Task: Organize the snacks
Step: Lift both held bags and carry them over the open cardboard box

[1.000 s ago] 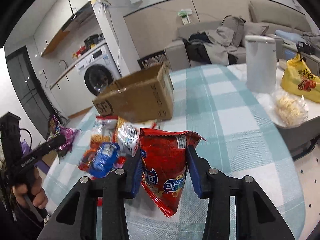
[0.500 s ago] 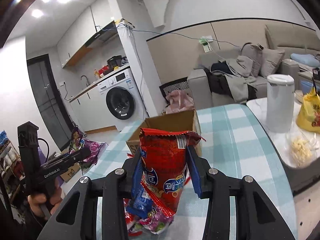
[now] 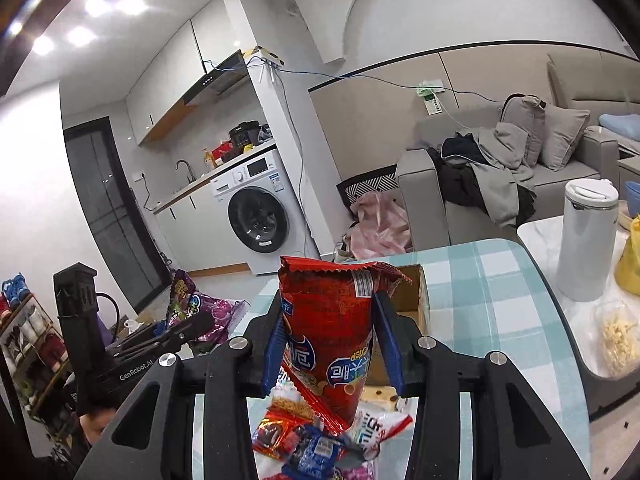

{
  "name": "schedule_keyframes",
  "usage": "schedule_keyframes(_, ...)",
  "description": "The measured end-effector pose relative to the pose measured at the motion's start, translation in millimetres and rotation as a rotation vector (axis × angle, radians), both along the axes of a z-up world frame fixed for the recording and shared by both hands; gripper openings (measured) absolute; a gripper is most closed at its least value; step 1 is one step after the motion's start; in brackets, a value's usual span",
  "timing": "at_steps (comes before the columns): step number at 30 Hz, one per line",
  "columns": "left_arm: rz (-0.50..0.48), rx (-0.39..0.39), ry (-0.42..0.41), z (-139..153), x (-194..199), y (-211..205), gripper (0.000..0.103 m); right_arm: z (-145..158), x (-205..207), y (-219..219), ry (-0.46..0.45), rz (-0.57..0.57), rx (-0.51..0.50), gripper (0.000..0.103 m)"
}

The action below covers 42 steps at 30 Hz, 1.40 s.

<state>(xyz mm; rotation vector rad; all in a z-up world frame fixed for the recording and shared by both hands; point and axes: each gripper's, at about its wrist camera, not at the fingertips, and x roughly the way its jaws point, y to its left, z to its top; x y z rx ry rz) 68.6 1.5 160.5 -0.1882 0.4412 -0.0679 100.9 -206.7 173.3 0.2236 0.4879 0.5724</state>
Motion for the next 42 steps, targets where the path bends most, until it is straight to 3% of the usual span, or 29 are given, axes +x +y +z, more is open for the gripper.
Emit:
schedule_keyframes(8,-0.003,-0.008,0.043,-14.5,50.8,10.1,0.045,-4.5,44.6,20.3,0.028,-0.011,-0.001,0.042)
schedule_keyframes(24,-0.021,0.058,0.118,-58.9,145.1,-8.2,0.045,-60.7,121.8,35.4,0.129,-0.034,-0.005,0.042)
schedule_keyframes(42,-0.043,0.078,0.160,-94.8,184.2,-24.1,0.045,-100.4,153.6,33.0,0.201,-0.041,0.051,0.042)
